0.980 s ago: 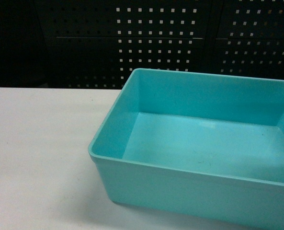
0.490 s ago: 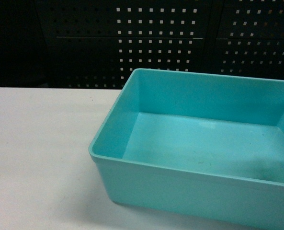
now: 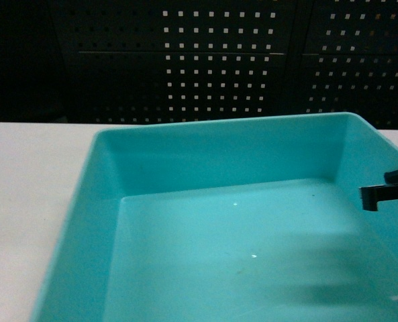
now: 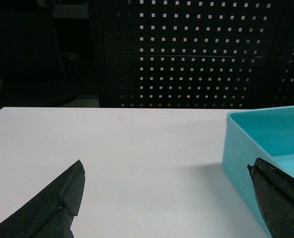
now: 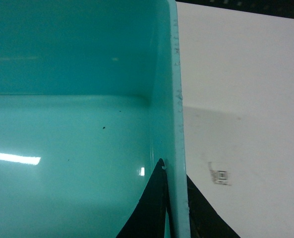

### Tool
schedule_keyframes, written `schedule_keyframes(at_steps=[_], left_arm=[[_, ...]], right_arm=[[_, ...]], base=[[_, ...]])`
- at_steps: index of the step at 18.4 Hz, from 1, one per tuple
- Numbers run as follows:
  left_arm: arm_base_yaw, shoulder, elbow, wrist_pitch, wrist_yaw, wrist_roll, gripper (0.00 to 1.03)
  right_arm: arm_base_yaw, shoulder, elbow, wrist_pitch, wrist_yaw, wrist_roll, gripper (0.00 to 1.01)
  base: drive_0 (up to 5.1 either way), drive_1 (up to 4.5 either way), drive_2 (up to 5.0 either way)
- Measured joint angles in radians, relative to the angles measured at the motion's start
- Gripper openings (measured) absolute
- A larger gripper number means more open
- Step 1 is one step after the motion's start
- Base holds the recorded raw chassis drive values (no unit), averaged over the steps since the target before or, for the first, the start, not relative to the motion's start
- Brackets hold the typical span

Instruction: Stack blue boxes stably on right

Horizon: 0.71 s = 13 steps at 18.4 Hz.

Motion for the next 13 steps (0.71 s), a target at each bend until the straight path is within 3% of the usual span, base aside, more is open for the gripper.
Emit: schedule_keyframes(at_steps=[2,6,10,13], left_arm=[[0.000,0.000,0.000,0.000,0.000,0.000,0.98],[0.000,0.000,0.000,0.000,0.000,0.000,0.98],[0.000,0.000,0.000,0.000,0.000,0.000,0.98],[0.000,0.000,0.000,0.000,0.000,0.000,0.98]], right_arm=[[0.051,-0.003,-0.005,0.000,0.041,0.046,0.02],[0.071,-0.001,0.005,-0.037,0.075,0.117,0.02],[0.131,0.027,0.045,-0.075,0.114,0.246,0.02],[0.144,0.033,0.049,-0.072,0.125,0.272,0.02]], base=[[0.0,0.00,0.0],[0.0,0.00,0.0],[0.0,0.00,0.0],[0.0,0.00,0.0]])
